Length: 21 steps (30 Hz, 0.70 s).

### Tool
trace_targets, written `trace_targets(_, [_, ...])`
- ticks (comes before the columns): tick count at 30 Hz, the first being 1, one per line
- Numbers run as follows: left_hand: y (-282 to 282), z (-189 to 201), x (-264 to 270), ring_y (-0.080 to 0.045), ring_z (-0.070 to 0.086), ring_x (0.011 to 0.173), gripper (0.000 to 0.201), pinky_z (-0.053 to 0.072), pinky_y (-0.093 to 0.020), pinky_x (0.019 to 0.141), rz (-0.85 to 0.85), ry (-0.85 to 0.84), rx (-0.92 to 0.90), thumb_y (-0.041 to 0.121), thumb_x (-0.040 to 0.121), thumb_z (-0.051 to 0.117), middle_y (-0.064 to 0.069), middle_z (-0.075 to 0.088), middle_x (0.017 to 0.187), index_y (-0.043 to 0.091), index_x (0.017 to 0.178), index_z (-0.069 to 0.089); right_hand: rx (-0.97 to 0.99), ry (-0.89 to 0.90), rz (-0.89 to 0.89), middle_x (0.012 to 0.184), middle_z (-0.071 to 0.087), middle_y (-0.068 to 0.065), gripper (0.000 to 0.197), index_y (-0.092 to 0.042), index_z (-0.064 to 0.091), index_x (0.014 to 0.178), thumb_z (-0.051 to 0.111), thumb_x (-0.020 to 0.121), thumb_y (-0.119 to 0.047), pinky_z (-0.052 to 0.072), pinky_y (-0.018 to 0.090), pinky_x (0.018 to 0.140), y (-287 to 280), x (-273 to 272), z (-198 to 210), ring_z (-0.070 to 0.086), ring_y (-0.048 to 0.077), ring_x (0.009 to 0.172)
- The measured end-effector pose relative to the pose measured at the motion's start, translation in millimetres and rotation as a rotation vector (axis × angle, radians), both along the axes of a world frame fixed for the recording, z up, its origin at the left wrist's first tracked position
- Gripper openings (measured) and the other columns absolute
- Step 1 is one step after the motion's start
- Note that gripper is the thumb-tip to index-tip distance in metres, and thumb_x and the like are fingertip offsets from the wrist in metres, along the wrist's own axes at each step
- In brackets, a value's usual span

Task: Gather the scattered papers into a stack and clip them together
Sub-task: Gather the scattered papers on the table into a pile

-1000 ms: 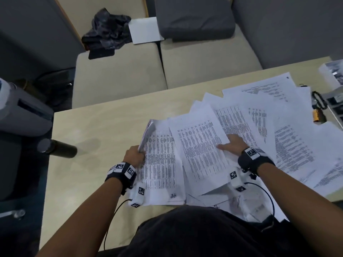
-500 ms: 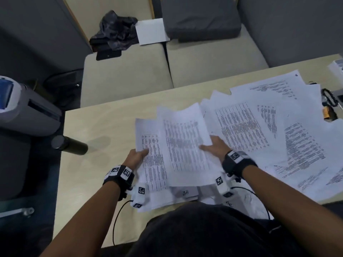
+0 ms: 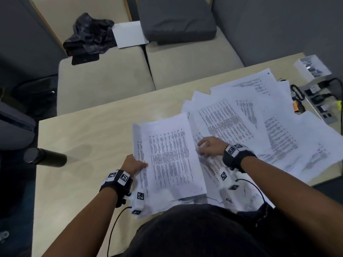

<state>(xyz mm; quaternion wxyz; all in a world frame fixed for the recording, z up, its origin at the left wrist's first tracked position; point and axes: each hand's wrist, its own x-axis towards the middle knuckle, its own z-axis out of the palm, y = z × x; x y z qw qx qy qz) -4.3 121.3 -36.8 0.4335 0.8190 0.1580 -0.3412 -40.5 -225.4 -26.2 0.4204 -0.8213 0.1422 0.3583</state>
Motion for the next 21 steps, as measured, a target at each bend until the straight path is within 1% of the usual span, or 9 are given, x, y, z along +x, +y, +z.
trace_targets(1, [-3.4,0.4,-1.2,-0.016,0.043,0.045,0.030,0.033,-0.021,0.044,-0.021,-0.008,0.022,-0.003,0.076,0.072,-0.005,0.047,0.052,0.008,0.060,0.049,-0.046,-0.047,-0.089,0.101,0.072,0.008,0.037,-0.015,0.060,0.114,0.070,0.086,-0.037,0.051,0.024,0.069,-19.7,1.0,4.2,0.067,0.016,0.079])
trace_targets(2, [-3.9,-2.0,-1.1,-0.016,0.041,0.044,0.031,0.032,-0.021,0.043,-0.036,-0.004,0.034,-0.007,0.076,0.068,-0.005,0.044,0.050,0.008,0.058,0.047,-0.143,-0.093,-0.169,0.104,0.071,0.009,0.032,-0.014,0.062,0.113,0.068,0.088,-0.033,0.049,0.023,0.073,-40.6,3.4,4.3,0.065,0.016,0.081])
trace_targets(6, [2.2,-4.2,-0.5,-0.018,0.043,0.044,0.028,0.036,-0.024,0.046,0.041,-0.021,0.078,-0.011,0.075,0.061,-0.008,0.047,0.048,0.005,0.056,0.050,-0.426,-0.143,-0.417,0.128,0.061,0.013,0.040,-0.011,0.059,0.122,0.070,0.084,-0.019,0.044,0.032,0.095,-127.1,12.3,8.6,0.060,0.029,0.112])
trace_targets(10, [11.3,-6.7,-8.8,-0.021,0.054,0.052,0.019,0.045,-0.026,0.055,0.206,-0.051,0.002,0.012,0.075,0.082,-0.010,0.062,0.062,0.005,0.075,0.064,-0.587,-0.022,-0.472,0.140,0.042,0.024,0.071,-0.011,0.049,0.130,0.081,0.073,-0.038,0.043,0.051,0.103,-183.7,22.0,3.1,0.048,0.043,0.124])
trace_targets(12, [10.6,-9.8,-11.5,-0.023,0.062,0.058,0.033,0.052,-0.030,0.058,0.218,-0.070,0.011,0.024,0.065,0.090,-0.012,0.070,0.071,0.005,0.082,0.069,-0.606,0.027,-0.503,0.146,0.029,0.025,0.093,-0.012,0.038,0.138,0.082,0.067,-0.051,0.037,0.058,0.106,-197.1,25.2,-5.1,0.039,0.047,0.130])
trace_targets(14, [6.6,-14.3,-9.7,-0.026,0.066,0.062,0.042,0.055,-0.034,0.062,0.198,-0.086,0.110,0.027,0.058,0.094,-0.015,0.072,0.072,0.000,0.078,0.069,-0.581,0.022,-0.556,0.148,0.024,0.025,0.114,-0.015,0.029,0.144,0.082,0.055,-0.064,0.036,0.061,0.106,-202.3,28.6,-14.2,0.036,0.048,0.132])
trace_targets(16, [-0.4,-14.8,-7.1,-0.026,0.063,0.059,0.039,0.053,-0.034,0.061,0.191,-0.082,0.184,0.024,0.058,0.093,-0.017,0.068,0.066,-0.001,0.067,0.064,-0.576,0.021,-0.561,0.149,0.024,0.025,0.126,-0.015,0.024,0.146,0.083,0.048,-0.069,0.038,0.063,0.104,-199.4,33.8,-19.8,0.036,0.048,0.133])
trace_targets(18, [-7.2,-12.8,-4.7,-0.024,0.060,0.054,0.035,0.052,-0.035,0.061,0.202,-0.062,0.213,0.019,0.061,0.091,-0.018,0.066,0.061,0.001,0.061,0.062,-0.562,0.055,-0.530,0.148,0.030,0.026,0.128,-0.007,0.021,0.147,0.087,0.052,-0.061,0.042,0.060,0.101,-189.9,42.0,-17.1,0.040,0.046,0.132])
trace_targets(21, [-7.0,-9.1,-0.8,-0.024,0.057,0.053,0.030,0.049,-0.031,0.060,0.186,-0.024,0.189,0.009,0.067,0.086,-0.014,0.062,0.052,0.001,0.055,0.060,-0.524,0.004,-0.484,0.138,0.048,0.026,0.107,0.004,0.032,0.140,0.088,0.063,-0.045,0.046,0.046,0.096,-175.8,49.4,-14.3,0.049,0.041,0.126])
